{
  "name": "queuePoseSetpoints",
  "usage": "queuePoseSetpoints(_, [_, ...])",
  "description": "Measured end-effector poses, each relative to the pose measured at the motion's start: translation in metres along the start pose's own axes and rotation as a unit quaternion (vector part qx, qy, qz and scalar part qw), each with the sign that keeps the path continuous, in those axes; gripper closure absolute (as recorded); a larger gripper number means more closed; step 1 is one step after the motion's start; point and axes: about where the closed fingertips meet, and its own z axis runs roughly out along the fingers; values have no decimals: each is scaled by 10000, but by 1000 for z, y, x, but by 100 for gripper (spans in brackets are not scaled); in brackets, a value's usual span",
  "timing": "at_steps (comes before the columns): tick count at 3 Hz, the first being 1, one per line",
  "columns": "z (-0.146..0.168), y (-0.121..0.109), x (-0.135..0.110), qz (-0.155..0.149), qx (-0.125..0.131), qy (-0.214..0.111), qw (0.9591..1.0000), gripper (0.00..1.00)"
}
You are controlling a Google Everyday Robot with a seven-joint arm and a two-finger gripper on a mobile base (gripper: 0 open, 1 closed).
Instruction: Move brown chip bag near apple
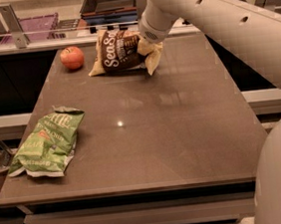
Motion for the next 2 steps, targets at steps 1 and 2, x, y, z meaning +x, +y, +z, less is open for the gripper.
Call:
queuePoseSetpoints(1, [2,1,0,-5,-15,7,10000,13])
queuePoseSetpoints(2, [4,2,0,-10,-30,14,10000,0])
